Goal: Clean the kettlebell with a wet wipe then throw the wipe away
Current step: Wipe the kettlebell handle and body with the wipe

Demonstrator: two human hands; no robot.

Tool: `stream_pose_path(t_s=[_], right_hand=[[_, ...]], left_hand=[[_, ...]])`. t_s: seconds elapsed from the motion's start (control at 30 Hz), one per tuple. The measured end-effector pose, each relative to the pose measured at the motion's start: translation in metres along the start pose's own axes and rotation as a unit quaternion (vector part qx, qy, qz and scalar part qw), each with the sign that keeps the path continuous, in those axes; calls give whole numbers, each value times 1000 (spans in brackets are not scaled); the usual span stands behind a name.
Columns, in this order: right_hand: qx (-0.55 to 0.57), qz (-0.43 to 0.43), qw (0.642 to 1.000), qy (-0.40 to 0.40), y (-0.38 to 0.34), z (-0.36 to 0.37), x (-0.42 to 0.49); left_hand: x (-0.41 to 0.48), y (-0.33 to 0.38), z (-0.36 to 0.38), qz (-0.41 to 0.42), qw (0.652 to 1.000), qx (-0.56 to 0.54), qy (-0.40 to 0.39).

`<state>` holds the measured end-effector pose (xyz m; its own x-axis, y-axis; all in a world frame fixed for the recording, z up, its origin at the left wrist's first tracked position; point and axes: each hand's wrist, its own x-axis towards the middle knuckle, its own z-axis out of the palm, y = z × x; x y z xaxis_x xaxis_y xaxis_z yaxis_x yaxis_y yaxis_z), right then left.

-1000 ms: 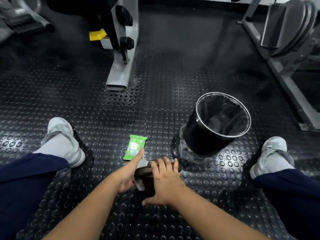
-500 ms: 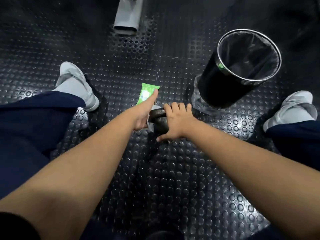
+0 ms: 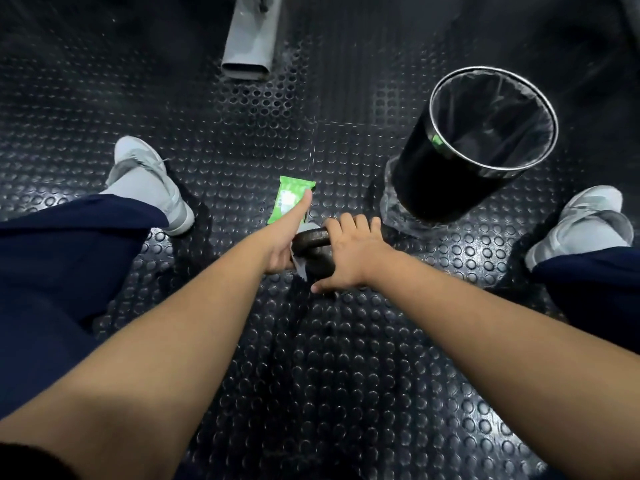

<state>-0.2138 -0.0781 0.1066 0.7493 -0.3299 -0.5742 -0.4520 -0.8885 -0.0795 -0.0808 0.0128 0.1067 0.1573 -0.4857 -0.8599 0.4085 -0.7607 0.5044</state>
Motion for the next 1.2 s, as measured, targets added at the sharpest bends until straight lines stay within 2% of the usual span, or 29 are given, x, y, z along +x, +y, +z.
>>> stream_pose_path(t_s=[0.1,0.17,0.27,0.33,0.43,0.5,0.63,0.73,0.83,1.0,1.2], right_hand=[[1,1,1000,2,-1,1,-1],[1,1,1000,2,-2,-1,-1],[2,7,1000,-12,0,-2,-2],[-6,12,1000,-28,-1,-3,-1],[-7,17,999,-41,-4,-5,0],[9,15,1000,-25,-6,-6,-2],[14,2,1000,8,-4,-3,-4],[17,4,1000,11,-3,-2,-3],[18,6,1000,11,-1,0,-2],[7,6,1000,4,-3,-1,0],[10,-3,1000,7,-4,-2,1]], left_hand=[[3,-9,-4,8,999,-42,-28],[-1,-9,-3,21,999,-29,-41],[-7,3,4,6,996,71,-54],[-9,14,12,-16,990,134,-31],[-10,23,24,-1,981,192,8],[-9,19,21,0,985,169,22],[-5,2,1,14,998,50,-28],[-12,-4,1,40,999,-7,-36],[-20,0,4,58,998,-16,-37],[-17,10,-6,20,998,-30,-51],[4,-8,2,17,997,-79,9]])
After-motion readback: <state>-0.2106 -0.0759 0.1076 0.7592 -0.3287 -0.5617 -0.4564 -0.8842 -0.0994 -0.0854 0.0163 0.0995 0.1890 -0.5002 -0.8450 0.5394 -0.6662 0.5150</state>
